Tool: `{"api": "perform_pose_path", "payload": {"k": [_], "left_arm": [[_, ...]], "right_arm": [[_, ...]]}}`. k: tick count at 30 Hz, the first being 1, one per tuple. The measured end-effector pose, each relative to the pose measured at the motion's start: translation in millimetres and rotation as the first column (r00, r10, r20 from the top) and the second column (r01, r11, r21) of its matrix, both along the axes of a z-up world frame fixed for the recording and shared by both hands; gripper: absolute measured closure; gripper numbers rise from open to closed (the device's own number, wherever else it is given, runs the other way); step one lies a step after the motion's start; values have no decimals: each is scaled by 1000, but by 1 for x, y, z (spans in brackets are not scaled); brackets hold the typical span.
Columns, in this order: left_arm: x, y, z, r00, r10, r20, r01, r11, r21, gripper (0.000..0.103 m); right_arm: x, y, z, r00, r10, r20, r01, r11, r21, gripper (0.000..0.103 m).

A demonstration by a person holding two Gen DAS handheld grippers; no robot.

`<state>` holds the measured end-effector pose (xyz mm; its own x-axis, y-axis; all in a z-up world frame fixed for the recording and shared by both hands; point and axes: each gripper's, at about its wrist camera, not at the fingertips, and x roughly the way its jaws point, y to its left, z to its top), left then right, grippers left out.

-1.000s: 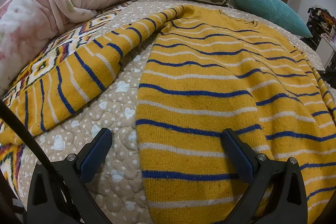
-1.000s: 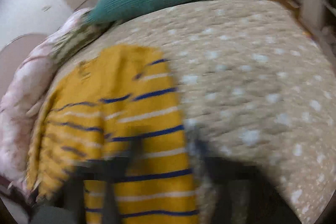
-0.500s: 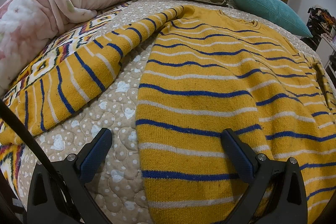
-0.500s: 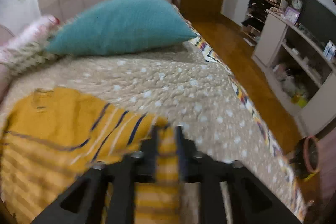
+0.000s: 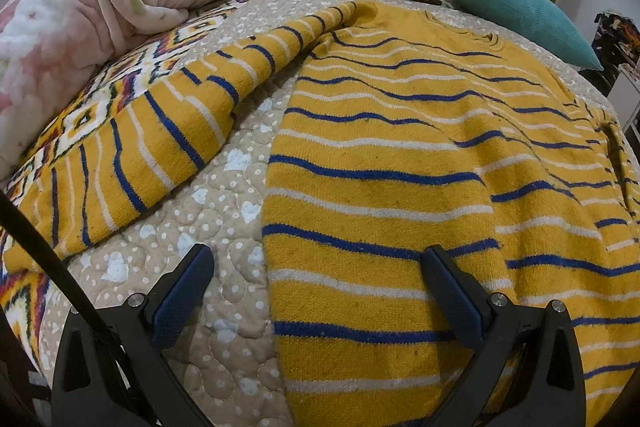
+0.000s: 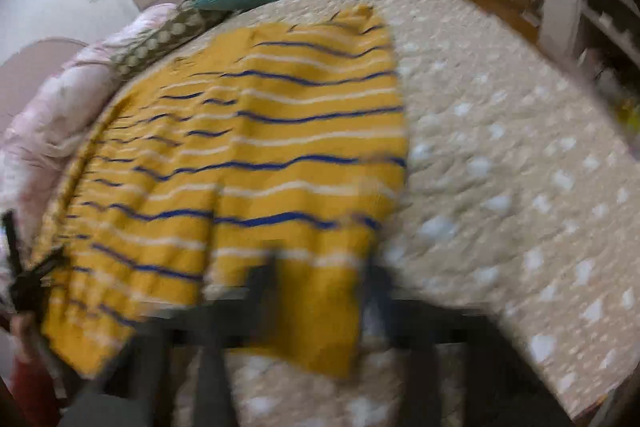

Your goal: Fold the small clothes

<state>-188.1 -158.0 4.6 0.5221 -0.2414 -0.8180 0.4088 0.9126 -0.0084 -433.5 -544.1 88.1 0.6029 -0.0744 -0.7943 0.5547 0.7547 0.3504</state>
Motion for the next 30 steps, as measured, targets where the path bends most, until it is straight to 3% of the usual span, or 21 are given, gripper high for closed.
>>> {"api": "perform_pose_path", "payload": {"k": [1, 3, 5, 7, 9, 10, 11, 17, 21, 27, 30], "left_arm": [[0, 0, -1, 1000, -1, 2, 1, 1000, -1, 0], [0, 1, -2, 1000, 1, 4, 0, 1000, -9, 0], [0, 1, -2, 1000, 0, 11, 0, 1000, -15, 0], [-1, 2, -2, 1000, 0, 18, 0, 1000, -27, 0], [0, 3, -3, 1000, -2, 16, 3, 999, -32, 0], [0, 3, -3, 1000, -3, 16, 3, 999, -33, 0], [0, 3, -3, 1000, -4, 16, 4, 999, -34, 0], [0, 1, -3, 1000, 5, 24, -4, 1000, -28, 0], [-6, 8, 2, 1000, 9, -8, -10, 999, -32, 0], [-38, 44, 18, 997, -51, -60, 41, 986, -160, 0], [-46, 49, 18, 992, -94, -84, 76, 977, -198, 0]], "right_arm": [[-5, -4, 2, 1000, -17, -11, 17, 1000, 4, 88], [-21, -17, 10, 990, -117, -78, 108, 988, -115, 88], [-38, -29, 16, 958, -240, -156, 200, 951, -238, 85], [-58, -42, 23, 933, -318, -169, 268, 927, -262, 83], [-74, -42, 33, 931, -343, -126, 305, 919, -249, 59], [-78, -39, 40, 930, -351, -105, 317, 914, -253, 41], [-81, -33, 46, 932, -354, -80, 322, 908, -269, 33], [-50, 32, 71, 980, -198, 29, 196, 918, -344, 22], [-9, 78, 66, 1000, -12, 6, 13, 946, -325, 22], [21, 113, 31, 994, 100, -37, -106, 961, -254, 22], [15, 113, 9, 994, 107, -36, -111, 982, -151, 22]]}}
